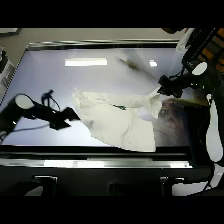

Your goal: Fold the clothes and pants, and hang the long-sleeved shirts on hangers.

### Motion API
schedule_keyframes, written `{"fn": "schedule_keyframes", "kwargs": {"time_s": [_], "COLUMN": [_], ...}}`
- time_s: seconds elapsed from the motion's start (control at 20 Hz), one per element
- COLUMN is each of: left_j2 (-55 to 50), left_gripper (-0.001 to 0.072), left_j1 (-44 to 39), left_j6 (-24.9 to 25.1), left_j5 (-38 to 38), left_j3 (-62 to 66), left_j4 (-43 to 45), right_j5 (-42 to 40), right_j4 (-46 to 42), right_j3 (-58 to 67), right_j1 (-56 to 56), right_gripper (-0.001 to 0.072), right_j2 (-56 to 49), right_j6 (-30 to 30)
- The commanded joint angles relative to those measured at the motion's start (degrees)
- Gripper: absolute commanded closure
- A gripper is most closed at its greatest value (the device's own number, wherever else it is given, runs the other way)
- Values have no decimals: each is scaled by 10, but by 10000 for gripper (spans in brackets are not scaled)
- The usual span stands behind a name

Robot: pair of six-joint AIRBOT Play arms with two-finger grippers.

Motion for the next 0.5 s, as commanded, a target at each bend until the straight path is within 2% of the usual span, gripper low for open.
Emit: {"fn": "schedule_keyframes", "kwargs": {"time_s": [0.0,0.1,0.2,0.45], "left_j2": [19,-5,-37,-98], "left_gripper": [-1,0,-1,0], "left_j1": [-144,-222,-263,-284], "left_j6": [-64,-66,-66,-85], "left_j5": [137,219,262,272], "left_j3": [-113,-123,-123,-122], "left_j4": [-109,-147,-183,-205], "right_j5": [14,24,32,37], "right_j4": [0,-1,-1,0], "right_j3": [0,0,0,0], "right_j1": [-2,-2,-2,-2], "right_gripper": [683,683,683,683], "right_j2": [2,2,2,2], "right_j6": [-4,-4,-4,-4]}}
